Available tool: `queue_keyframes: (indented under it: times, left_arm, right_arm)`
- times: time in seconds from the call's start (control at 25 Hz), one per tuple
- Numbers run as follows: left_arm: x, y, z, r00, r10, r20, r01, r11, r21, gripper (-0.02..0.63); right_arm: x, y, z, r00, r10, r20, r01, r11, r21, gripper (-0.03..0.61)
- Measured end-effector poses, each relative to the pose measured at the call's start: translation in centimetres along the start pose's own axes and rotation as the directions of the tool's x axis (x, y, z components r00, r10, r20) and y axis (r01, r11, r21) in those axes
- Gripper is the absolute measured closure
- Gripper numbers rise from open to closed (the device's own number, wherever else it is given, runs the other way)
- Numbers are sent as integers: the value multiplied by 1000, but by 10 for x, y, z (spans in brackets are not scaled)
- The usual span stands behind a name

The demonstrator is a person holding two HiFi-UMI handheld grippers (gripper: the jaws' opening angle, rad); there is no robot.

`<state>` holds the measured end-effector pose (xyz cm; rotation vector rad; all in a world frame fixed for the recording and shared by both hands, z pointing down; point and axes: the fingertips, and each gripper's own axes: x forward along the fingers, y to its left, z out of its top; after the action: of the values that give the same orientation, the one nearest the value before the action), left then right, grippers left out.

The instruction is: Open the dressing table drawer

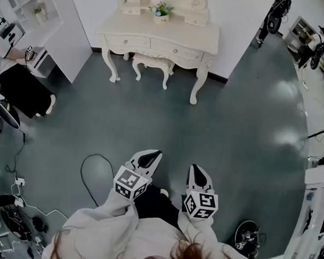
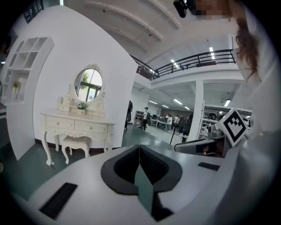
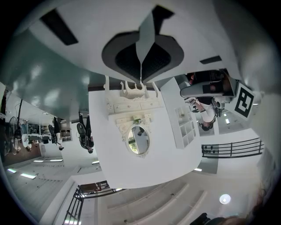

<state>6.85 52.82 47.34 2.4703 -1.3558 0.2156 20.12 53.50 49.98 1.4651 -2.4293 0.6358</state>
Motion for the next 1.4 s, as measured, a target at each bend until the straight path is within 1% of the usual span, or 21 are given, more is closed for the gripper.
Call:
queue_keyframes:
  times: [0.2,0.36,0.68,0.88,1.04,1.2,1.4]
  left_arm:
    - [-22,-6,14,1000,-4,18,3,1000,20,595]
    - [-38,-5,16,1000,-2,16,1,999,39,595]
    - [-66,17,14,1000,16,24,-17,999,43,595]
    - [-79,27,13,999,-1,37,-1,998,57,595]
    - [-88,33,8,999,-14,32,12,999,50,595]
    - [-90,38,4,1000,-16,24,15,999,44,595]
    - [-85,57,2,1000,6,26,-7,999,36,595]
  right_arm:
    - [-17,13,11,999,-15,41,15,1000,15,540]
    - [-23,29,16,998,-27,65,26,1000,17,538]
    - [-14,63,12,998,-15,57,15,1000,3,538]
    - [-11,81,12,996,-37,81,39,999,-18,538]
    - [-13,88,8,994,-63,92,65,998,-16,538]
    - [-7,89,8,994,-69,90,70,997,-11,538]
    - [11,88,7,995,-65,81,66,998,-11,538]
